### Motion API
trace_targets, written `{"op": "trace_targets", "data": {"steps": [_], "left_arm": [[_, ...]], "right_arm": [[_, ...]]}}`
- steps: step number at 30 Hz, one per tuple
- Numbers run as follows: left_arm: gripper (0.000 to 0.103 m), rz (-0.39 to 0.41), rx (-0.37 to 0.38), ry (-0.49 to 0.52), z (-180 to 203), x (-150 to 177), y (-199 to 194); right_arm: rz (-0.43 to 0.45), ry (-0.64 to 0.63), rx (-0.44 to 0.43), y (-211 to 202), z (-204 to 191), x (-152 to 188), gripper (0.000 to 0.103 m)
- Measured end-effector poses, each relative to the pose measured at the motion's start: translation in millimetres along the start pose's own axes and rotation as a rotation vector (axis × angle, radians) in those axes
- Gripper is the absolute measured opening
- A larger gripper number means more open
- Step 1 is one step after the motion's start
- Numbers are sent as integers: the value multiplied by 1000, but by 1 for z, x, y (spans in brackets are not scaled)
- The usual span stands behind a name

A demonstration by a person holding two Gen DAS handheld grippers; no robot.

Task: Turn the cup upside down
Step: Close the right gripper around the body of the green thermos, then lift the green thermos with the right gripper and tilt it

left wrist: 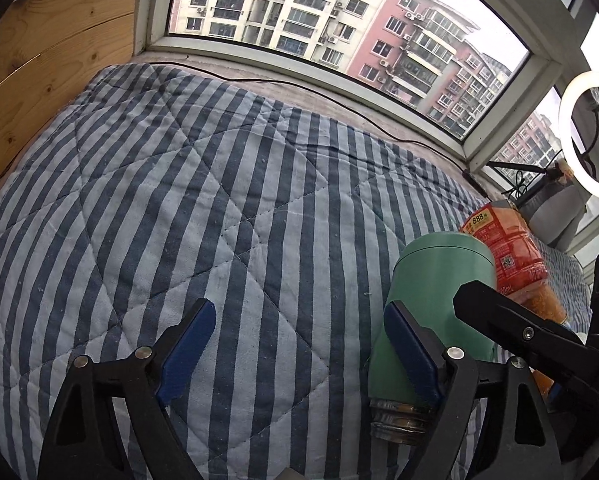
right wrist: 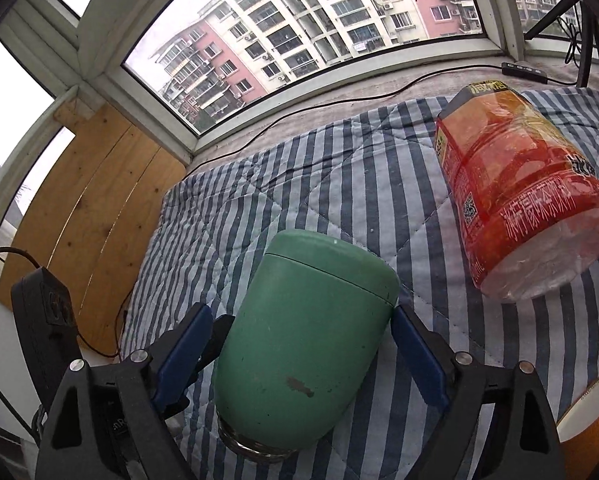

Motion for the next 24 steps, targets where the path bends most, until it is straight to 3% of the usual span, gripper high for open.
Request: {"op": "trace_targets", "data": {"steps": [1,5,12,24], "left_arm": [[88,5,-3,4,2,2,-3],[88,-8,14,6,4,14,-11],[80,-23,20,13,8,42,-27],[79,-25,28,101,37,101,-63]], "right_arm": [[0,6,6,-1,2,0,77],[-12,71,-45,-5,11,6,73],[-20,21,-3,-14,4,23,72],[-42,-10,28,-60,8,70,71]]}}
Point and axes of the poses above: each gripper's, at about its wrist camera, not at the fingertips, and y roughly the way its jaws point, z to its right, x to its underside, the point moved 9 cm from there along y, roughly the way its jaws point, and after that the axes turned 13 degrees about -x, right-handed, at the moved point
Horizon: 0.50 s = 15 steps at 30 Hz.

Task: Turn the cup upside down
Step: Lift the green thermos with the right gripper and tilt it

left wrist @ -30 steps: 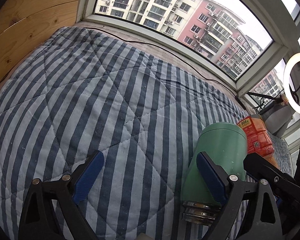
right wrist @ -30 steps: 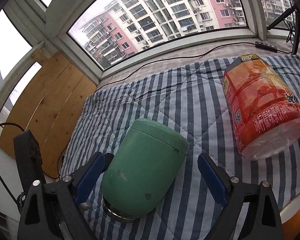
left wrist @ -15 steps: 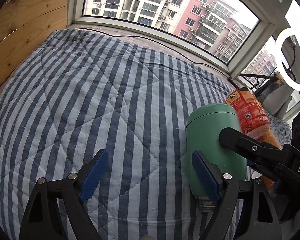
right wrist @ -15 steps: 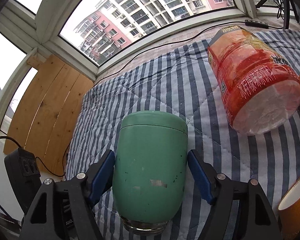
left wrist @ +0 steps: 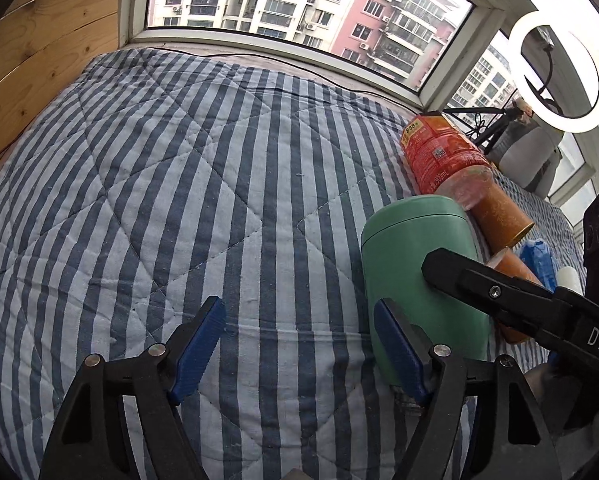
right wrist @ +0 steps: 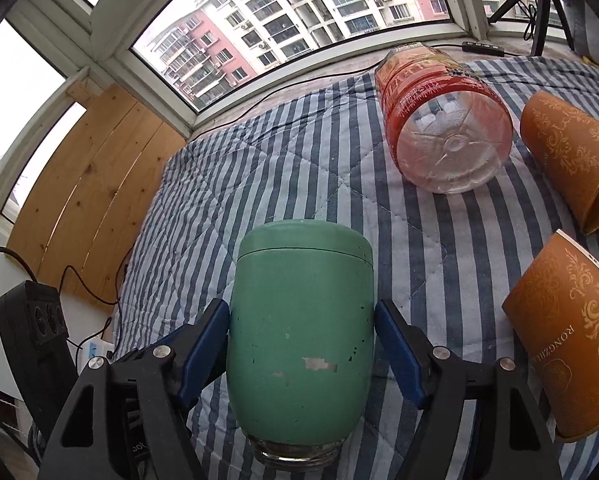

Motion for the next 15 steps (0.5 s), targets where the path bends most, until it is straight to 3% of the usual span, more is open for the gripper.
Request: {"op": "trace_targets", "data": {"steps": [15], "left_arm": [[80,46,50,157,91,99,-54]], "right_arm": [[52,-30,51,-103,35,81,71]]}}
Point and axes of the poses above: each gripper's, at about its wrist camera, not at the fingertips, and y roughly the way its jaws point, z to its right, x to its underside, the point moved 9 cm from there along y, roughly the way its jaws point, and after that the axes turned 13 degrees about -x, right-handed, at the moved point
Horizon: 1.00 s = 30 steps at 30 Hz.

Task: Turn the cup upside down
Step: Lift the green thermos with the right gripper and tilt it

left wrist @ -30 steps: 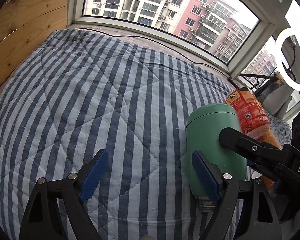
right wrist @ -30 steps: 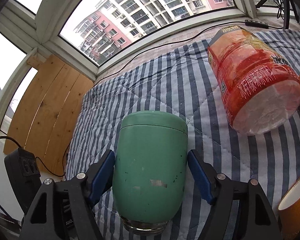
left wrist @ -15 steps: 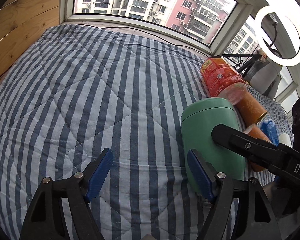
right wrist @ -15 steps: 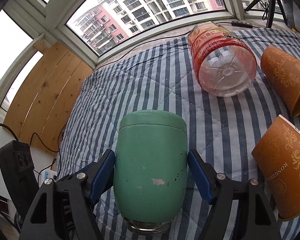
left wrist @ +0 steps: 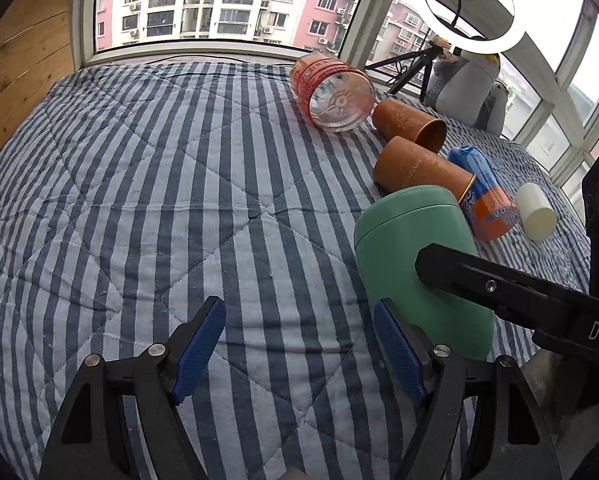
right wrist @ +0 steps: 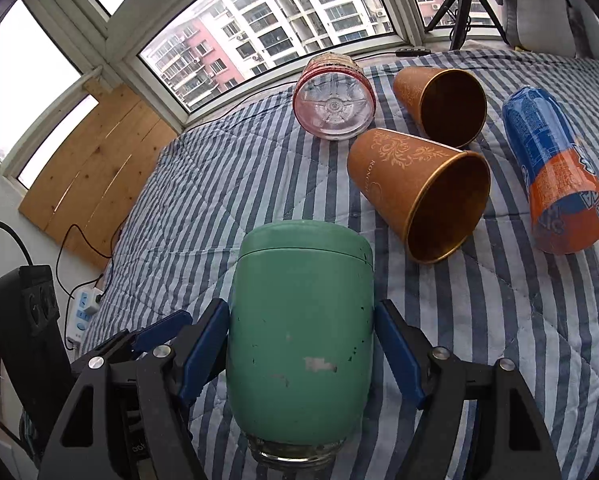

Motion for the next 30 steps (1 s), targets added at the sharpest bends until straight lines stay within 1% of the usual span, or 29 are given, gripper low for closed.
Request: {"op": "trace_targets", "data": {"steps": [2,4,7,9,10,12,14,19,23,25,30], "left_arm": [[81,6,1,31,10,6,-2],[84,-1,-4,50,16,11,-1],[87,-16,11,42,13,16,-1],[87,1,21,27,6,15,-5],[87,6,33,15,4,14,-8],[87,7,71,-11,3,10,-12],[87,5,123,-41,5,3,-17],[89,-56,253,-36,32,-6,-16],[90,-69,281,-26,46,-10,-15],[90,-70,279,-27,50,-10,-15],[90,-78,285,10,66,-12,-14]], "right_arm": [[4,13,-5,-10,7,5,71],[-1,9,-17,-14,10,6,71],[3,-14,-34,-20,9,7,71],[17,-49,-41,-26,5,3,73],[16,-69,-41,-28,4,1,76],[12,-94,-25,-31,3,-3,76],[-19,-99,-23,-27,4,-7,76],[-70,-56,-57,-19,9,-13,76],[-88,-53,-56,-13,11,-13,77],[-89,-55,-60,-12,11,-13,77],[-111,-58,-64,-6,15,-12,77]]}}
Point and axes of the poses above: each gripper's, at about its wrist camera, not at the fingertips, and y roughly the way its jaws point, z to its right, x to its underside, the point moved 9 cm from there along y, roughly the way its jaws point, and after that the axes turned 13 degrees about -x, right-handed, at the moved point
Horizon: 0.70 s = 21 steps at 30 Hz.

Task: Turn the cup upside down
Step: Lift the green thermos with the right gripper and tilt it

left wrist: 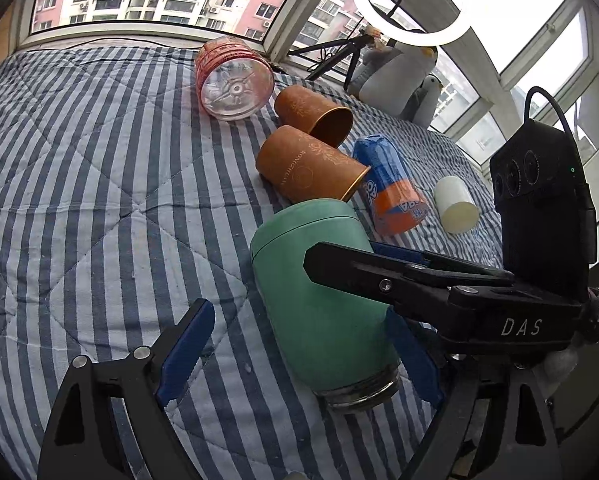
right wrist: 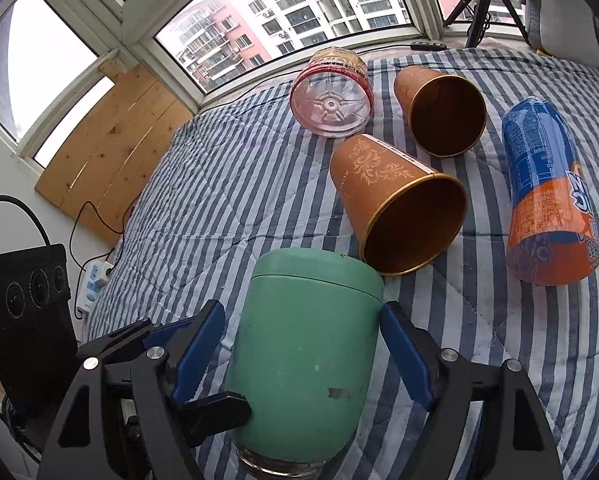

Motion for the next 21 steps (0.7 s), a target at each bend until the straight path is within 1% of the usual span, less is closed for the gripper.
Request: {"op": "trace_targets", "data": {"steps": [3,7,12,15,18,21], "left_arm": [[90,-14,9,25,7,1,5],[90,0,12,54,12,3,6],[89,-12,39,72,16,6,11],[87,-28,56,81,18,8,13],[87,-34,62,92,23,5,18],[87,-31,58,103,24,3,20]], "right_arm": [[-11,-22,21,4,1,1,76],[4,-51,48,2,0,2,74],[10,-87,66,3,-4,3,74],[-7,-111,67,7,-7,3,74],[-40,-105,48,9,-5,0,75],[-79,-38,-8,11,3,-3,76]]}}
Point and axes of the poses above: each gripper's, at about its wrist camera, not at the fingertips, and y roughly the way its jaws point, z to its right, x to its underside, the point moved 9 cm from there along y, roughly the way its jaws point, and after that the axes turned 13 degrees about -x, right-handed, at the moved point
